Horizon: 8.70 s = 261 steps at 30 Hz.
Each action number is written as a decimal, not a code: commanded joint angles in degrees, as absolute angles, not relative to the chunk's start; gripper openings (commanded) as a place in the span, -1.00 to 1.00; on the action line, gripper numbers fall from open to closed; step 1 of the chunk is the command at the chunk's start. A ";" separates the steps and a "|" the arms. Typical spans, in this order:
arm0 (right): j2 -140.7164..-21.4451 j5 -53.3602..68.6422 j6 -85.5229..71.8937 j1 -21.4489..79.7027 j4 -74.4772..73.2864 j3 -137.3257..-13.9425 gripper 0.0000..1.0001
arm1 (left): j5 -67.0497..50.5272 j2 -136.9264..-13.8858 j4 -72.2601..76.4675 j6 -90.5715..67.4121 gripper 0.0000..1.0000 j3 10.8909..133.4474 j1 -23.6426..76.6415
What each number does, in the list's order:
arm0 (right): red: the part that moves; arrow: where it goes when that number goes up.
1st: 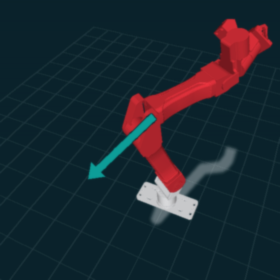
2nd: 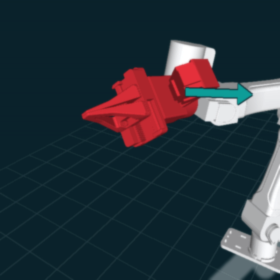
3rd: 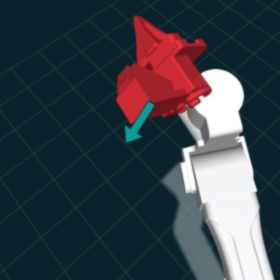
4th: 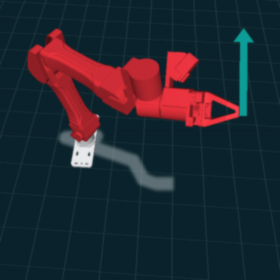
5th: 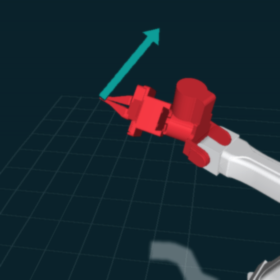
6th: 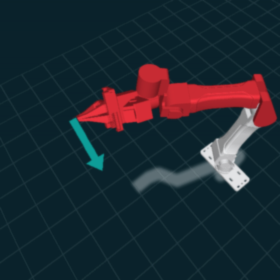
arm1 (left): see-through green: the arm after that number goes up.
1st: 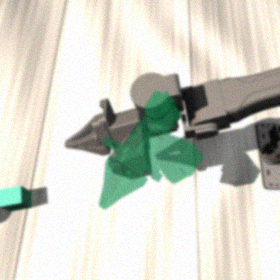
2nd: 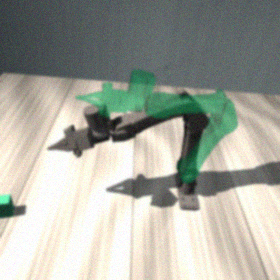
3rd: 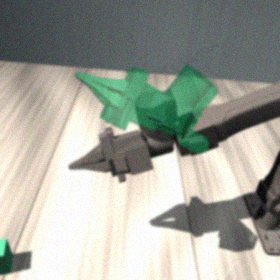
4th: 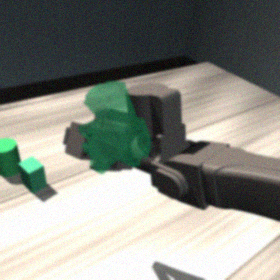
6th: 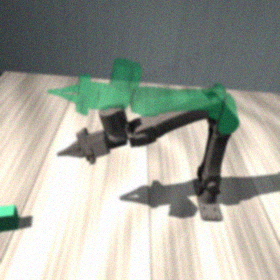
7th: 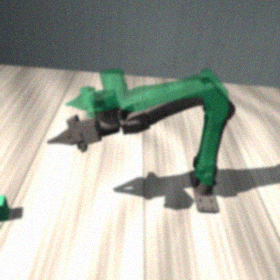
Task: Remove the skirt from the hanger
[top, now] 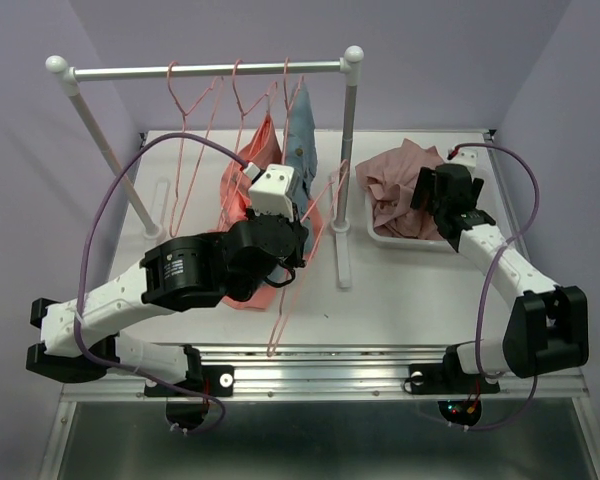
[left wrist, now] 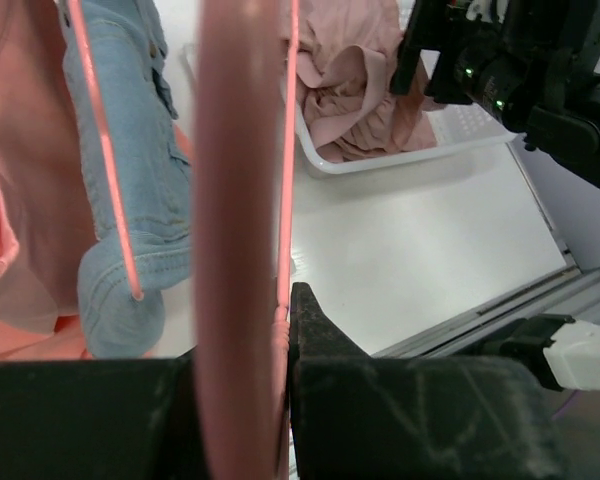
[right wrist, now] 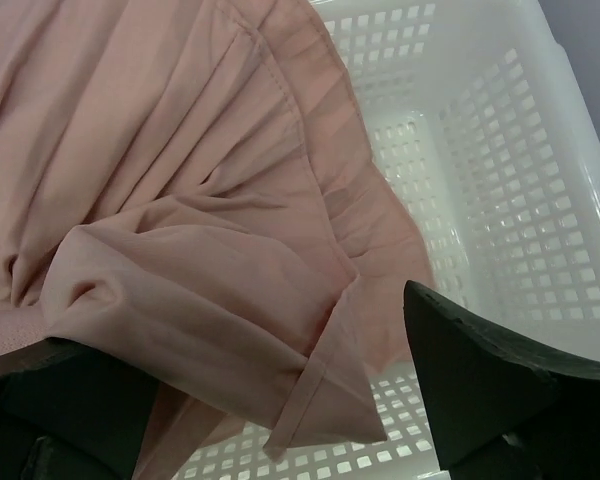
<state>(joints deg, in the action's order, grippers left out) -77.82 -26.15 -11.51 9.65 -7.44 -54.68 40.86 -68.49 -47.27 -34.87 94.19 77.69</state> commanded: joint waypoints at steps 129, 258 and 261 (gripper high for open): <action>-39.90 -15.65 -18.63 9.14 -23.82 -51.51 1.00 | 30.59 -85.35 -16.00 -7.38 0.97 109.00 59.04; -31.47 19.05 -17.40 9.14 -19.08 -43.25 1.00 | 42.01 -64.26 -20.65 -16.93 -1.00 86.59 55.01; -31.64 27.14 -19.33 9.14 -16.79 -41.14 1.00 | 43.41 -62.32 -22.67 -21.08 -1.00 82.36 57.12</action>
<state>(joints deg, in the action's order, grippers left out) -31.81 14.85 -17.47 9.39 -22.15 -42.83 39.05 -65.82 -25.04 -13.10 84.60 55.27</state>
